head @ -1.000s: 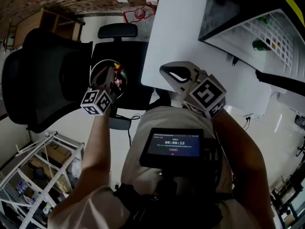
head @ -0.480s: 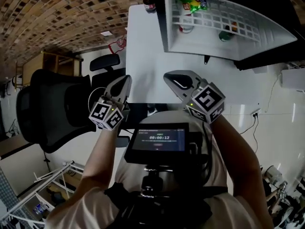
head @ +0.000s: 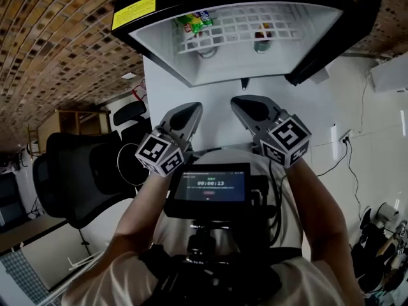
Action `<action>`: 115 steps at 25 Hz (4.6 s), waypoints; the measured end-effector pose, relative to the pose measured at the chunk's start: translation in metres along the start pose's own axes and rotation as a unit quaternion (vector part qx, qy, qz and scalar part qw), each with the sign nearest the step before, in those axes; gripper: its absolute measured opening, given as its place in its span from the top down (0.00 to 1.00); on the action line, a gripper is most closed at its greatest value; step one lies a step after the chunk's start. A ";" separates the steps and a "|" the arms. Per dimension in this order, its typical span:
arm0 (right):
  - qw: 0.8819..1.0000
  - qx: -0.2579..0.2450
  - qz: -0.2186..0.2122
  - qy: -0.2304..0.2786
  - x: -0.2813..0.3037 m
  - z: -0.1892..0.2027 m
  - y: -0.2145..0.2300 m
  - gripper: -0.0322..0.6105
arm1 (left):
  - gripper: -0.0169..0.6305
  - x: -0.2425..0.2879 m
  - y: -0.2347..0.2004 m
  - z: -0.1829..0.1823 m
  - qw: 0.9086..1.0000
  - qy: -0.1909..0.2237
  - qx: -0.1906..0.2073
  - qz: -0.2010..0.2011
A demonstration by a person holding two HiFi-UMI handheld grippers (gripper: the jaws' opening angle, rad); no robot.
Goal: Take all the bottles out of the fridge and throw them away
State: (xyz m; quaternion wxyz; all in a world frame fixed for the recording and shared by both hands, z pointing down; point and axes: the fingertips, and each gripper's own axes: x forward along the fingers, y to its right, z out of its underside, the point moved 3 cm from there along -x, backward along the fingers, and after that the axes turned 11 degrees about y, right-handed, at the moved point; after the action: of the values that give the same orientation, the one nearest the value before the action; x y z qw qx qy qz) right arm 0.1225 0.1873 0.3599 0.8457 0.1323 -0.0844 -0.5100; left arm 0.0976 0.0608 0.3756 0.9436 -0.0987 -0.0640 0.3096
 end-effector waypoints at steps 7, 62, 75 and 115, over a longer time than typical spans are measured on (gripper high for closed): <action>0.999 -0.004 0.035 0.010 -0.034 -0.012 0.035 0.95 | 0.96 0.048 0.037 -0.003 0.999 -0.017 -0.011 0.034; 0.986 0.054 0.155 0.019 -0.145 -0.005 0.147 0.95 | 0.17 0.304 -0.032 0.097 0.984 -0.134 0.097 -0.061; 0.985 0.059 0.164 0.001 -0.154 0.003 0.155 0.94 | 0.53 0.343 -0.046 0.120 0.970 -0.173 0.162 -0.061; 0.999 0.017 0.013 -0.027 -0.055 0.022 0.025 0.95 | 0.54 0.102 0.006 0.063 0.983 -0.112 0.135 -0.055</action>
State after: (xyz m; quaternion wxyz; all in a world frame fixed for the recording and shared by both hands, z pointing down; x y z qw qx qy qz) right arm 0.1118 0.2439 0.3884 0.8472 0.1323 -0.1175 -0.5010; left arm 0.1640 0.1353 0.4414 0.9507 0.0687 -0.1326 0.2718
